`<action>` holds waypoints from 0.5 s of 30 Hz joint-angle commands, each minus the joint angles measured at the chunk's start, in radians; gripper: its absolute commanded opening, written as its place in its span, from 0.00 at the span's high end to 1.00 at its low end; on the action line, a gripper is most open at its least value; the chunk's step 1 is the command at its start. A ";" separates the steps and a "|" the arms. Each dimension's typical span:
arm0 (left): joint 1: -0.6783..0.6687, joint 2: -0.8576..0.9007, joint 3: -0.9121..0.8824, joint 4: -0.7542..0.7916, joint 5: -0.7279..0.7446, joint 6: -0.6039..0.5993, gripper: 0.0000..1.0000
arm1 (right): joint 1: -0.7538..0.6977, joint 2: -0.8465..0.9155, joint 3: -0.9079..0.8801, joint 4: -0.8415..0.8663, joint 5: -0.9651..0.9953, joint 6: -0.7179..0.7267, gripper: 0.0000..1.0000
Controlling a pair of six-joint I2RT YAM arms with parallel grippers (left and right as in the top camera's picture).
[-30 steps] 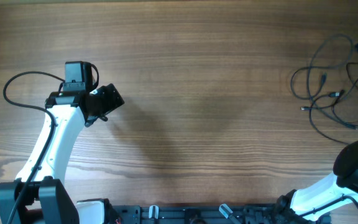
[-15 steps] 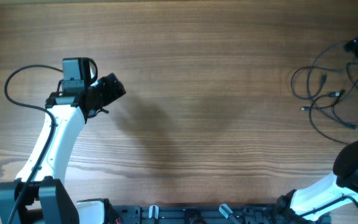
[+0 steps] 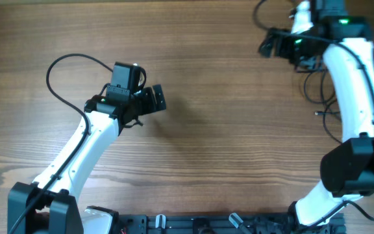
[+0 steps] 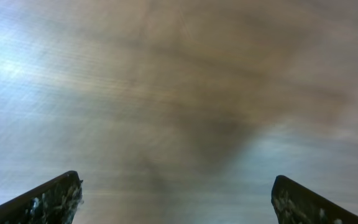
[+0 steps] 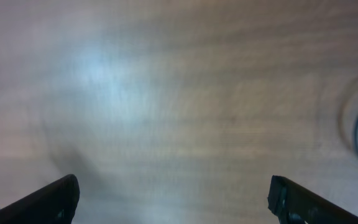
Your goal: Untangle cables
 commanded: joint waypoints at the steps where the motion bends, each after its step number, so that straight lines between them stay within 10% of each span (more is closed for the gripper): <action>1: 0.015 -0.002 -0.003 -0.097 -0.105 0.019 0.00 | 0.087 0.028 -0.003 -0.055 0.106 -0.066 0.00; 15: 0.082 -0.005 -0.004 -0.393 -0.036 0.016 0.00 | 0.035 0.000 -0.003 -0.192 0.089 -0.070 0.00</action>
